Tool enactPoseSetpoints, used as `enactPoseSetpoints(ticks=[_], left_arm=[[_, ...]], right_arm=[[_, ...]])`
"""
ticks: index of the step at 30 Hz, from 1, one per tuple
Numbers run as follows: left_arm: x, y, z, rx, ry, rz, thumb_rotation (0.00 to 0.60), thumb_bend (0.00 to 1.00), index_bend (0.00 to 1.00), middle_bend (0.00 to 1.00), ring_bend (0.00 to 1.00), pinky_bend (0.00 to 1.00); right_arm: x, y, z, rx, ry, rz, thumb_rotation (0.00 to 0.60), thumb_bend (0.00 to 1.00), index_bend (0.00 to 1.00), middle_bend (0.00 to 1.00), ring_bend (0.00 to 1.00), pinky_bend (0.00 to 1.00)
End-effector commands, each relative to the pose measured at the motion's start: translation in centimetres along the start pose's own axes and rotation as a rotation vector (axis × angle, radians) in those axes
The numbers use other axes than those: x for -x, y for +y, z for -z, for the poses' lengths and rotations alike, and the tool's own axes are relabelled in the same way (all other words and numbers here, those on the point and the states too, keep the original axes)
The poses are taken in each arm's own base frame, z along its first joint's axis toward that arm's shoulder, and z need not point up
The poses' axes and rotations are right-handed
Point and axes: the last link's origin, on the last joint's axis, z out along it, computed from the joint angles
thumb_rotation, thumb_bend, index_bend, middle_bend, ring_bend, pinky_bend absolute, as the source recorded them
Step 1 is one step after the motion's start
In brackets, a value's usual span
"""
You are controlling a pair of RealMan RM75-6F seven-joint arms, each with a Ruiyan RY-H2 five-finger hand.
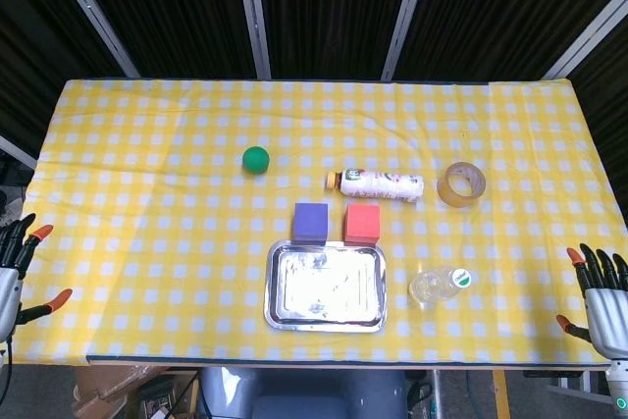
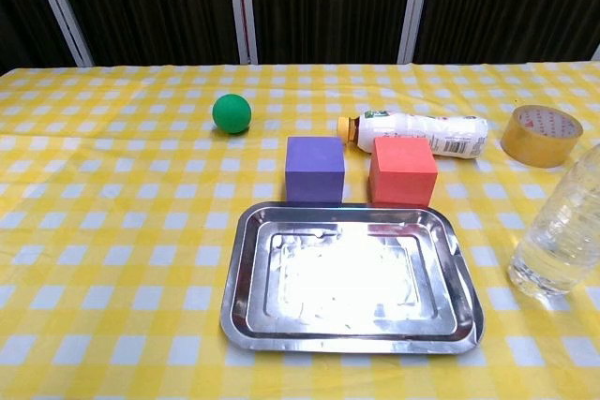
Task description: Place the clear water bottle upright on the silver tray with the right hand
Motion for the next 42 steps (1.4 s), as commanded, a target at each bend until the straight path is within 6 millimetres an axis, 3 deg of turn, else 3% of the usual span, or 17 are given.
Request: enactPoseSetpoints(ticks=[1,14,23,33,37,42], left_arm=[[0.0,0.0,0.0,-0.001,0.0,0.0,0.6,0.16,0.13,0.0,0.0,0.0],[-0.1,0.5,0.2,0.014,0.007,-0.01,0.6,0.16,0.13,0.0,0.0,0.0],[-0.2,0.6,0.5,0.009,0.006,-0.007,0.6,0.16,0.13,0.0,0.0,0.0],[0.4,0.5,0.0,0.003,-0.021,-0.008,0.6,0.16,0.13,0.0,0.0,0.0],[0.7,0.3,-0.2,-0.007,-0.03,-0.024,0.6,0.16,0.13,0.0,0.0,0.0],[0.6,0.3,-0.2,-0.019,-0.01,-0.044,0.6,0.16,0.13,0.0,0.0,0.0]], right_arm=[[-0.2,0.0,0.1,0.003,0.0,-0.008,0.6,0.17,0.09,0.06,0.0,0.0],[-1.0,-0.1,0.5,0.005,0.013,-0.04,0.6,0.17,0.09,0.06,0.0,0.0],[-0.1,-1.5,0.7,-0.042,-0.069,-0.145,0.6,0.17,0.09,0.06,0.0,0.0],[2.0,-7.2,-1.6,-0.169,-0.257,-0.586,0.6,0.17,0.09,0.06,0.0,0.0],[2.3,-9.1,-2.9,-0.189,-0.333,-0.653,0.6,0.17,0.09,0.06,0.0,0.0],[3.0,-10.5,-4.2,-0.195,-0.37,-0.609,0.6,0.17,0.09,0.06,0.0,0.0]])
